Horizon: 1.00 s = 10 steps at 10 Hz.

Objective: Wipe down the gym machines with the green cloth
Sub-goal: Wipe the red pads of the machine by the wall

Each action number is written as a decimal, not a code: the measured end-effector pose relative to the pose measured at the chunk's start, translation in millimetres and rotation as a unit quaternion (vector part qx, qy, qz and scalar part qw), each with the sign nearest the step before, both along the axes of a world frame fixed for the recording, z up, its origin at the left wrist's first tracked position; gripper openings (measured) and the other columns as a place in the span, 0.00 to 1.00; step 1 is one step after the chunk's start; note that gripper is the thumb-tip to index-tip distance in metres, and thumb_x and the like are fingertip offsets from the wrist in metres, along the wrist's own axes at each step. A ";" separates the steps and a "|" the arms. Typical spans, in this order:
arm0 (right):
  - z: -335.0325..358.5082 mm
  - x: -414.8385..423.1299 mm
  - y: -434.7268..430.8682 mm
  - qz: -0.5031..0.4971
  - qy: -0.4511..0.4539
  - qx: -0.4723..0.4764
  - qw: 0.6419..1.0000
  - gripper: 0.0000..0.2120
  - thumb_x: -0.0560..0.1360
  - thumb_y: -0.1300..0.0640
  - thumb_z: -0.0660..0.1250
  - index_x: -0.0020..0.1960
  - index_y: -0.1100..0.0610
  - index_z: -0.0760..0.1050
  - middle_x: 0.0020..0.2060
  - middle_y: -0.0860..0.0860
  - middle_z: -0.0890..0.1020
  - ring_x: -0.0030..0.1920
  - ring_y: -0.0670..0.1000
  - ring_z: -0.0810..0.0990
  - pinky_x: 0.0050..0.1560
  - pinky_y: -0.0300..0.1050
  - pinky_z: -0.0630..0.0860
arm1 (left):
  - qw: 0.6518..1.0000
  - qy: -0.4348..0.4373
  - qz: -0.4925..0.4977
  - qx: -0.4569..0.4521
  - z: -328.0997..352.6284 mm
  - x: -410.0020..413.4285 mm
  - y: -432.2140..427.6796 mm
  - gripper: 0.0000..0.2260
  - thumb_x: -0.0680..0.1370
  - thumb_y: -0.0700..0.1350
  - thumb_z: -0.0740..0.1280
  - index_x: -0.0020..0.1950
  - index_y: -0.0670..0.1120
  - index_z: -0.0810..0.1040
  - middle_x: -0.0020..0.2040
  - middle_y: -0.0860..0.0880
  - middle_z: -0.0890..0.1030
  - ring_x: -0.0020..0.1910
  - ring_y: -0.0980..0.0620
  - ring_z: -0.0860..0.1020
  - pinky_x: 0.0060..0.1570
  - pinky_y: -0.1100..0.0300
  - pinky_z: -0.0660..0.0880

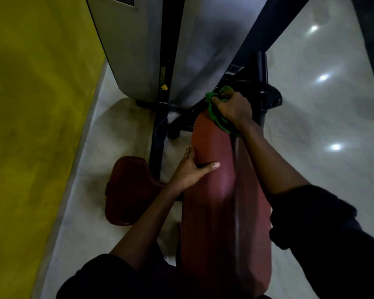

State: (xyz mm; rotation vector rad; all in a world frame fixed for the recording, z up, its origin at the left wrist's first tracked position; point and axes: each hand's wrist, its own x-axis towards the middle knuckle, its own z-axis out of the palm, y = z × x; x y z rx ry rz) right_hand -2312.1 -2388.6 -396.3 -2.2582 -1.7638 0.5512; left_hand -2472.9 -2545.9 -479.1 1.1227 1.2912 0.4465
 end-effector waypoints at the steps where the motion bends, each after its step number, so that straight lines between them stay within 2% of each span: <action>1: -3.1 1.9 -20.5 -0.012 0.029 0.054 0.998 0.27 0.70 0.30 0.62 0.59 0.46 0.78 0.58 0.54 0.81 0.58 0.59 0.79 0.57 0.54 0.78 | 1.000 0.000 0.013 0.013 0.8 -0.5 -4.0 0.59 0.62 0.76 0.70 0.82 0.49 0.48 0.81 0.52 0.52 0.79 0.55 0.55 0.77 0.51 0.59; 2: -2.0 4.6 -40.0 -0.020 0.040 0.085 0.995 0.24 0.73 0.36 0.66 0.62 0.49 0.79 0.60 0.57 0.78 0.60 0.60 0.78 0.57 0.52 0.77 | 1.000 0.005 0.022 0.015 4.0 1.1 -5.0 0.57 0.62 0.77 0.70 0.81 0.51 0.52 0.81 0.53 0.57 0.78 0.55 0.59 0.76 0.51 0.61; 3: -4.5 7.2 -69.4 -0.006 -0.003 0.125 0.992 0.22 0.75 0.41 0.66 0.64 0.51 0.78 0.60 0.58 0.78 0.58 0.60 0.79 0.53 0.50 0.77 | 0.999 -0.017 0.047 0.016 1.6 2.9 -7.9 0.51 0.62 0.75 0.73 0.79 0.55 0.60 0.74 0.58 0.69 0.71 0.59 0.70 0.71 0.52 0.68; 4: -8.7 11.7 -80.5 -0.005 -0.019 0.138 0.990 0.20 0.77 0.42 0.64 0.64 0.51 0.79 0.60 0.57 0.79 0.58 0.58 0.79 0.51 0.48 0.76 | 0.998 -0.032 0.058 0.022 5.7 2.1 -13.3 0.45 0.65 0.71 0.74 0.77 0.57 0.63 0.72 0.60 0.71 0.68 0.61 0.72 0.70 0.54 0.69; 5: -6.6 10.8 -73.3 -0.020 -0.022 0.135 0.990 0.20 0.78 0.44 0.62 0.64 0.53 0.78 0.61 0.59 0.77 0.59 0.60 0.77 0.53 0.50 0.77 | 0.997 -0.038 0.067 0.024 17.3 0.8 -22.1 0.41 0.70 0.66 0.74 0.78 0.56 0.62 0.70 0.61 0.71 0.67 0.61 0.71 0.69 0.57 0.68; 6: 0.6 -1.2 -62.8 0.031 -0.092 0.109 0.989 0.18 0.81 0.46 0.60 0.65 0.54 0.76 0.60 0.62 0.75 0.60 0.65 0.73 0.53 0.57 0.74 | 0.997 -0.010 0.078 0.023 27.6 -4.6 -33.9 0.31 0.74 0.63 0.70 0.74 0.54 0.68 0.66 0.60 0.74 0.62 0.62 0.73 0.61 0.63 0.68; 7: 0.3 -11.1 -67.8 0.119 -0.118 0.111 0.980 0.17 0.82 0.47 0.59 0.62 0.55 0.77 0.57 0.63 0.76 0.57 0.66 0.74 0.50 0.57 0.74 | 0.996 0.045 0.073 0.031 21.1 -14.1 -43.0 0.24 0.77 0.64 0.65 0.69 0.53 0.75 0.64 0.57 0.78 0.61 0.59 0.76 0.57 0.63 0.70; 8: -8.1 -33.0 -79.7 0.229 -0.095 0.131 0.960 0.16 0.79 0.48 0.59 0.56 0.56 0.80 0.51 0.62 0.79 0.52 0.66 0.77 0.48 0.57 0.77 | 0.990 0.095 0.103 0.021 -1.6 -49.5 -73.0 0.23 0.81 0.59 0.62 0.70 0.46 0.74 0.61 0.50 0.80 0.59 0.50 0.79 0.56 0.55 0.75; 9: -15.3 -58.3 -88.2 0.268 -0.061 0.118 0.954 0.14 0.78 0.48 0.62 0.57 0.53 0.81 0.53 0.61 0.80 0.52 0.65 0.78 0.49 0.56 0.77 | 0.983 0.121 0.136 -0.012 -8.0 -71.1 -92.3 0.19 0.83 0.52 0.63 0.68 0.41 0.75 0.61 0.45 0.80 0.61 0.45 0.78 0.60 0.51 0.73; 10: -31.1 -104.2 -107.6 0.321 0.001 0.048 0.946 0.12 0.79 0.48 0.64 0.57 0.52 0.81 0.54 0.58 0.81 0.53 0.60 0.80 0.47 0.50 0.77 | 0.968 0.210 0.132 -0.032 -40.0 -117.8 -125.5 0.16 0.81 0.44 0.66 0.67 0.41 0.76 0.64 0.42 0.79 0.64 0.43 0.76 0.60 0.56 0.70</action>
